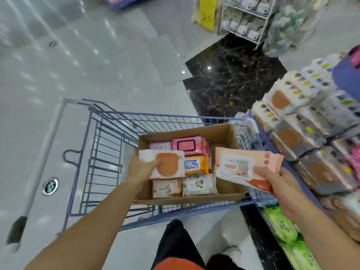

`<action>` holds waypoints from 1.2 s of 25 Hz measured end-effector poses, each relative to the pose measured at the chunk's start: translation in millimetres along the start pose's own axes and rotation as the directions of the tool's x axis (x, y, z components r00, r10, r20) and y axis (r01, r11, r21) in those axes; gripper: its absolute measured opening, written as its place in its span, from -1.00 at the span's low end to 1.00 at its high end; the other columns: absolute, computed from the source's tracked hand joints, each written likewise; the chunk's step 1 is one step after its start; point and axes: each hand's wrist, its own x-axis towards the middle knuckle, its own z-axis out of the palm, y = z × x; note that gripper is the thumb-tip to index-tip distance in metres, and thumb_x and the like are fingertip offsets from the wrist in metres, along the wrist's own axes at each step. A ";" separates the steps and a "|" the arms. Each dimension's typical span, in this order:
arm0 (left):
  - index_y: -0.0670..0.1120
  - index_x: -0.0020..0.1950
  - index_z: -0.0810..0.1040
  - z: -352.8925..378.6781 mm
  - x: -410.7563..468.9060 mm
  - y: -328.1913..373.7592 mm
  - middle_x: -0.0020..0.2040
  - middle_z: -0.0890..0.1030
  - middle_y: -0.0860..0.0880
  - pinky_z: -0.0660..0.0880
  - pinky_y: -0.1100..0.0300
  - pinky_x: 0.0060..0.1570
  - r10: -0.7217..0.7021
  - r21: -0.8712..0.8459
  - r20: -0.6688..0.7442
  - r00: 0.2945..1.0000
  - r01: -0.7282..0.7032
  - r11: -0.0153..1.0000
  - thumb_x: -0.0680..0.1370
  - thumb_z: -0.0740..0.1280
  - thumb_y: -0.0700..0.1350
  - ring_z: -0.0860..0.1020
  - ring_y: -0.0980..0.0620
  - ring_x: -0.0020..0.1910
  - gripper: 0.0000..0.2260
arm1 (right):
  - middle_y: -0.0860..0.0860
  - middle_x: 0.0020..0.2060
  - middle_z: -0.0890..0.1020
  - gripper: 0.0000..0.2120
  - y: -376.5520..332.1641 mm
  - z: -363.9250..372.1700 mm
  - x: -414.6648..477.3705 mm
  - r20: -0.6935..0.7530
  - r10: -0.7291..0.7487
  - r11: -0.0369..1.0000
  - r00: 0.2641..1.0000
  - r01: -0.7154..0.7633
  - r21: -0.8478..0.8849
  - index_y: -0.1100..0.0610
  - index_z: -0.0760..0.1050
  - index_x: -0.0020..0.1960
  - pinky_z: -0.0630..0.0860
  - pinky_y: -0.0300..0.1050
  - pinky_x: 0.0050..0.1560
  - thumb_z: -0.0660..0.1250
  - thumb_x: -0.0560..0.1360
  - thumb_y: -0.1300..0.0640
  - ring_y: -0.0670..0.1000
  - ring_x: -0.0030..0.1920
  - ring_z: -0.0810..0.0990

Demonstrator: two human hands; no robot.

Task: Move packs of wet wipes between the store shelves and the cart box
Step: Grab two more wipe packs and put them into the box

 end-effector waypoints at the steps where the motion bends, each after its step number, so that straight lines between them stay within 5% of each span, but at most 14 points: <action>1: -0.02 -0.13 0.62 -8.5 11.5 -15.8 -0.15 0.67 0.01 0.59 0.10 -0.15 -0.044 0.021 -0.003 0.999 0.044 0.999 0.37 0.64 -0.12 0.67 -0.05 -0.09 -0.78 | -0.01 -0.13 0.74 -0.70 7.4 20.4 12.5 0.006 0.010 0.999 1.000 -0.009 -0.052 0.16 0.58 0.19 0.53 -0.13 -0.19 0.48 0.48 0.15 -0.05 -0.22 0.72; 5: -0.03 -0.04 0.56 -21.8 55.0 -65.0 -0.13 0.63 0.03 0.59 0.03 0.00 -0.172 0.247 0.045 0.984 0.156 0.956 0.32 0.67 0.01 0.62 -0.05 -0.07 -0.62 | 0.01 -0.01 0.71 -0.55 32.8 91.6 52.6 0.057 0.088 0.966 0.994 -0.071 -0.247 0.08 0.53 0.17 0.60 -0.07 -0.09 0.57 0.36 -0.01 -0.01 -0.09 0.70; 9: -0.02 0.10 0.60 -12.9 95.8 -98.9 -0.01 0.66 -0.01 0.62 -0.02 0.04 -0.266 0.400 0.122 0.956 0.198 0.895 0.21 0.65 0.16 0.63 -0.02 -0.06 -0.44 | -0.02 -0.05 0.67 -0.64 67.1 124.3 89.6 0.048 0.160 0.920 0.986 -0.131 -0.369 0.10 0.52 0.12 0.48 -0.18 -0.22 0.56 0.41 0.05 -0.06 -0.13 0.64; 13: -0.03 0.09 0.68 4.5 128.6 -135.7 0.01 0.72 -0.01 0.65 0.02 -0.11 -0.358 0.382 0.209 0.910 0.261 0.886 0.20 0.62 0.21 0.68 -0.05 -0.04 -0.44 | 0.00 -0.01 0.69 -0.60 111.7 137.0 124.4 0.004 0.255 0.890 0.967 -0.233 -0.392 0.08 0.55 0.15 0.48 -0.17 -0.22 0.57 0.39 0.03 -0.03 -0.08 0.66; 17: -0.04 0.28 0.62 13.5 149.2 -182.3 0.13 0.70 -0.03 0.61 -0.06 0.13 -0.485 0.272 0.317 0.815 0.412 0.870 0.46 0.58 -0.02 0.67 -0.07 0.08 -0.58 | 0.00 0.01 0.74 -0.61 148.5 139.8 160.9 0.127 0.468 0.828 0.875 -0.383 -0.410 0.06 0.58 0.21 0.59 -0.06 0.06 0.56 0.42 0.05 0.02 0.02 0.71; 20: -0.04 0.37 0.52 22.0 151.9 -196.8 0.24 0.62 -0.01 0.52 0.05 0.19 -0.422 0.244 0.257 0.870 0.364 0.899 0.63 0.39 -0.12 0.60 -0.06 0.15 -0.69 | -0.01 0.06 0.74 -0.61 165.3 143.8 179.6 0.186 0.581 0.747 0.792 -0.428 -0.509 0.04 0.59 0.24 0.51 0.09 0.31 0.53 0.45 0.00 0.05 0.11 0.68; 24: -0.12 0.48 0.39 36.2 145.4 -201.1 0.38 0.52 -0.13 0.51 -0.05 0.29 -0.343 0.449 0.060 0.937 0.282 0.848 0.62 0.35 -0.01 0.55 -0.19 0.28 -0.54 | 0.01 0.12 0.69 -0.66 172.7 156.1 183.1 0.107 0.454 0.774 0.884 -0.332 -0.539 0.05 0.55 0.26 0.54 0.08 0.26 0.45 0.52 0.02 0.05 0.10 0.65; 30: -0.24 0.57 0.17 45.6 147.2 -193.5 0.48 0.35 -0.28 0.38 -0.10 0.37 -0.337 0.618 0.005 0.942 0.262 0.741 0.69 0.18 0.03 0.41 -0.29 0.41 -0.46 | -0.02 0.25 0.58 -0.65 171.2 171.8 176.0 0.195 0.409 0.720 0.891 -0.184 -0.669 0.01 0.42 0.42 0.41 -0.10 0.17 0.24 0.65 0.00 0.01 0.17 0.53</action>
